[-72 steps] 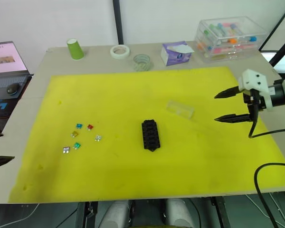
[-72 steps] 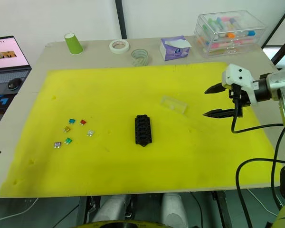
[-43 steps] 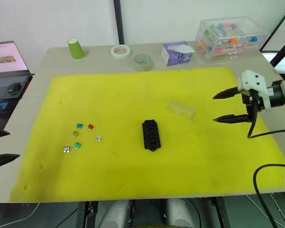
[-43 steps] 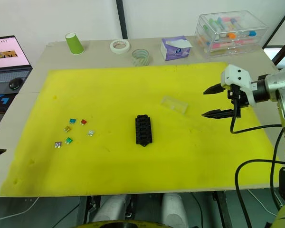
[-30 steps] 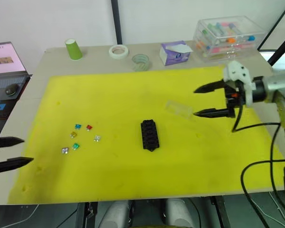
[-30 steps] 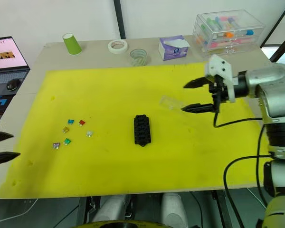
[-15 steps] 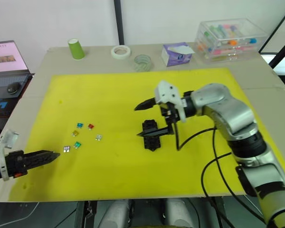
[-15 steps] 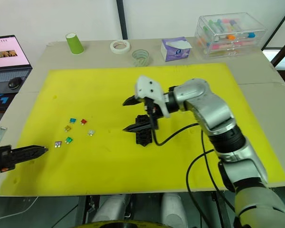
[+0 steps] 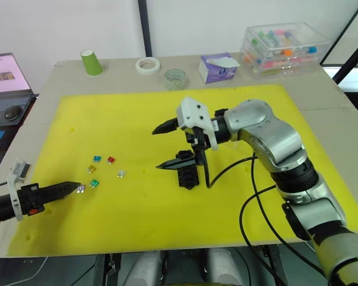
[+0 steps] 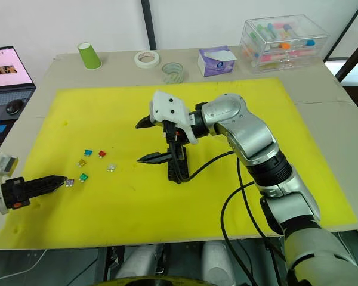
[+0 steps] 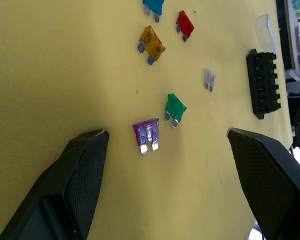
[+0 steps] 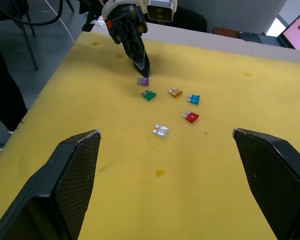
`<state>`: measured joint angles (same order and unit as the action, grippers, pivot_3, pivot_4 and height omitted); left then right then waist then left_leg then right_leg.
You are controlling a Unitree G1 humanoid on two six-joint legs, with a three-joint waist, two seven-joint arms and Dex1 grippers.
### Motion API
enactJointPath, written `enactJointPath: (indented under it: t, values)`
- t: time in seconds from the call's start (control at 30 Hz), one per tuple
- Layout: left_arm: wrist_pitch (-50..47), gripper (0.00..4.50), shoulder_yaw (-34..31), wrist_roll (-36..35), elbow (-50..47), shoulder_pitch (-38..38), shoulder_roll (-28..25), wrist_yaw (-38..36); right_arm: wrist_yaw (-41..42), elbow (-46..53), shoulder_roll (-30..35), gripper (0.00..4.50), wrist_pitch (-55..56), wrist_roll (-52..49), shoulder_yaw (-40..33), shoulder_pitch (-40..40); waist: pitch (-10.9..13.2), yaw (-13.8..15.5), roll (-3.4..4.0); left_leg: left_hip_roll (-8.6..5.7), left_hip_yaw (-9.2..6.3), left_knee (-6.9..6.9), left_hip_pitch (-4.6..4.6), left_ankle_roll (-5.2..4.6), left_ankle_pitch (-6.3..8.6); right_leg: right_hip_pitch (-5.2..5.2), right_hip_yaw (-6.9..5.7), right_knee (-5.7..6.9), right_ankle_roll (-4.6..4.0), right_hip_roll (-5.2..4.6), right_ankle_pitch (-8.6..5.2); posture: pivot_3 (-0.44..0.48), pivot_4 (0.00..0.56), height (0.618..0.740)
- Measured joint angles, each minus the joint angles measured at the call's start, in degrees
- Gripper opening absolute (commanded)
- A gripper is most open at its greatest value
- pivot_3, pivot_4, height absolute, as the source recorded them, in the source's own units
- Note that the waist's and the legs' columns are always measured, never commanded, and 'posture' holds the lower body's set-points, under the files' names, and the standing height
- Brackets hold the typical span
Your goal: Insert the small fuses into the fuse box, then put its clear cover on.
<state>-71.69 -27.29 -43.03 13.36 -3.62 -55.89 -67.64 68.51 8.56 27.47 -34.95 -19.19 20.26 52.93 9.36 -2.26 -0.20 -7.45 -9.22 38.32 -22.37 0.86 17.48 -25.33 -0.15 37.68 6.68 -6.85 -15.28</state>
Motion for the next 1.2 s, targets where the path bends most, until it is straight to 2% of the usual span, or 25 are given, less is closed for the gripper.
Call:
enactJointPath:
  t: [0.27,0.7,0.8,0.93,1.17,1.2]
  values:
    - [-1.2,3.95,1.3,-1.1,-0.3,-1.6,0.4,1.3,-0.1,0.3,0.1,4.50,0.4,0.4,0.0,0.0,0.0,0.1,-0.01,-0.05,-0.05,0.03,0.00,0.00,0.00,0.00,0.00,0.25,0.00,-0.03,0.00,0.000,0.150,0.740]
    - [0.8,3.95,1.9,-1.7,-3.3,0.7,1.4,1.3,-0.2,0.2,0.5,4.50,1.8,1.1,0.0,0.0,0.0,0.0,0.00,-0.08,-0.06,0.02,0.01,0.00,0.00,0.00,0.00,0.27,0.00,-0.06,0.00,0.000,0.150,0.740]
    - [1.3,3.42,1.9,-1.6,-3.3,0.8,1.4,1.3,-0.1,0.2,0.5,4.50,2.1,1.5,0.0,0.0,0.0,0.0,0.00,-0.09,-0.06,0.02,0.01,0.00,0.00,0.00,0.00,0.27,0.00,-0.06,0.00,0.000,0.150,0.740]
    - [2.3,2.22,2.4,-1.4,-2.4,0.9,1.8,1.6,-0.1,0.2,0.6,4.50,2.3,2.0,0.0,0.0,0.0,0.0,0.00,-0.09,-0.06,0.02,0.01,0.00,0.00,-0.01,0.00,0.27,0.00,-0.06,0.00,0.000,0.150,0.740]
    - [2.8,2.22,2.9,-1.4,-2.2,1.1,1.9,1.5,0.1,0.2,0.6,4.50,2.8,2.2,0.0,0.0,0.0,-0.1,0.00,-0.08,-0.06,0.02,0.01,0.00,0.00,-0.01,0.00,0.27,0.00,-0.06,0.00,0.000,0.150,0.740]
    - [3.2,2.04,2.9,-1.4,-2.2,1.2,1.9,1.4,0.2,0.2,0.6,4.50,2.9,2.2,0.0,0.0,0.0,-0.1,0.00,-0.08,-0.06,0.02,0.01,0.00,0.00,-0.01,0.00,0.27,0.00,-0.06,0.00,0.000,0.150,0.740]
